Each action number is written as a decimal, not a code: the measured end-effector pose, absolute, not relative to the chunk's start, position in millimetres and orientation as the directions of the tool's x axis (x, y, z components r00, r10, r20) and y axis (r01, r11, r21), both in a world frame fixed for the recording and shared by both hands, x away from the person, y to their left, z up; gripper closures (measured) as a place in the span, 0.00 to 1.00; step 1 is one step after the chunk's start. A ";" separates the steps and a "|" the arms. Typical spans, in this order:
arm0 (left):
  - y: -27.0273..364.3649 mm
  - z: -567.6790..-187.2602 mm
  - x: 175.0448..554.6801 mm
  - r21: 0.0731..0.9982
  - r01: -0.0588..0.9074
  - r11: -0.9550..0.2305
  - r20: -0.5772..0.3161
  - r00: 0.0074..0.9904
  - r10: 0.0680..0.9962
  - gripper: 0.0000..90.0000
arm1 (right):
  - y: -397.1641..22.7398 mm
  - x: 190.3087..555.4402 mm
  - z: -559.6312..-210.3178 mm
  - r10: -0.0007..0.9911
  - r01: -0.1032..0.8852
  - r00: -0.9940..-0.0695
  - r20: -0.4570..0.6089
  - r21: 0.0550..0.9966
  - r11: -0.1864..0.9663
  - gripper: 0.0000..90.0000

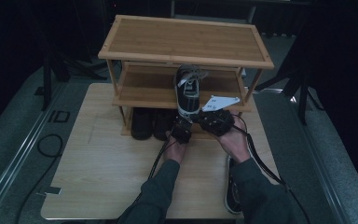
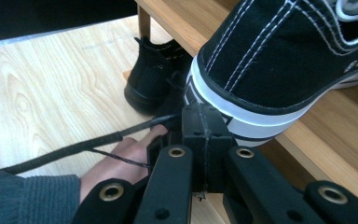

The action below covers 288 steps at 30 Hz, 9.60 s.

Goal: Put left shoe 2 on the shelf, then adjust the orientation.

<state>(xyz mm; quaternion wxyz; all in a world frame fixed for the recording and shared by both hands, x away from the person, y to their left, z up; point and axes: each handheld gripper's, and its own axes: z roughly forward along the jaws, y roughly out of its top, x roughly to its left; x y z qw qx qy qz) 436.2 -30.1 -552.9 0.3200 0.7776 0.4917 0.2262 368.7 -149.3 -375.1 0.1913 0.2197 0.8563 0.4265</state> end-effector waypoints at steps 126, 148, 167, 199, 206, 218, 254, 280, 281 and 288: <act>-27.2 -553.5 434.5 0.724 0.612 -0.318 0.039 0.425 0.904 1.00 | -238.5 384.3 -424.1 0.727 0.501 -0.683 -0.073 0.677 0.539 1.00; -27.3 -553.6 434.5 0.725 0.613 -0.313 0.034 0.422 0.906 1.00 | -298.3 372.8 -484.8 0.817 0.647 -0.577 -0.008 0.606 0.463 1.00; -27.7 -553.6 434.8 0.727 0.613 -0.309 0.030 0.421 0.906 1.00 | -330.5 345.6 -496.1 0.843 0.673 -0.538 0.021 0.613 0.414 1.00; -27.2 -553.4 434.3 0.724 0.614 -0.315 0.035 0.422 0.906 1.00 | -346.8 290.9 -520.6 0.847 0.712 -0.531 0.022 0.554 0.431 1.00; -27.2 -553.5 433.8 0.725 0.613 -0.314 0.035 0.422 0.906 1.00 | -347.6 281.3 -525.9 0.841 0.718 -0.541 0.035 0.541 0.439 1.00; -27.1 -553.7 433.2 0.726 0.614 -0.311 0.033 0.421 0.906 1.00 | -346.5 278.6 -531.1 0.824 0.721 -0.565 0.050 0.515 0.464 1.00; -28.6 -554.3 432.5 0.730 0.608 -0.313 0.043 0.417 0.908 1.00 | -329.9 328.4 -530.4 0.814 0.691 -0.580 0.012 0.536 0.484 1.00; -26.9 -554.6 432.7 0.733 0.608 -0.305 0.029 0.421 0.907 1.00 | -304.8 357.7 -478.8 0.710 0.582 -0.704 0.015 0.585 0.565 0.94; -26.9 -554.7 432.6 0.733 0.608 -0.305 0.029 0.420 0.907 1.00 | -304.6 356.9 -476.1 0.702 0.577 -0.712 0.022 0.589 0.566 0.94; -27.1 -554.8 432.5 0.734 0.608 -0.303 0.027 0.418 0.908 1.00 | -303.2 349.5 -462.5 0.686 0.558 -0.727 0.004 0.585 0.588 0.92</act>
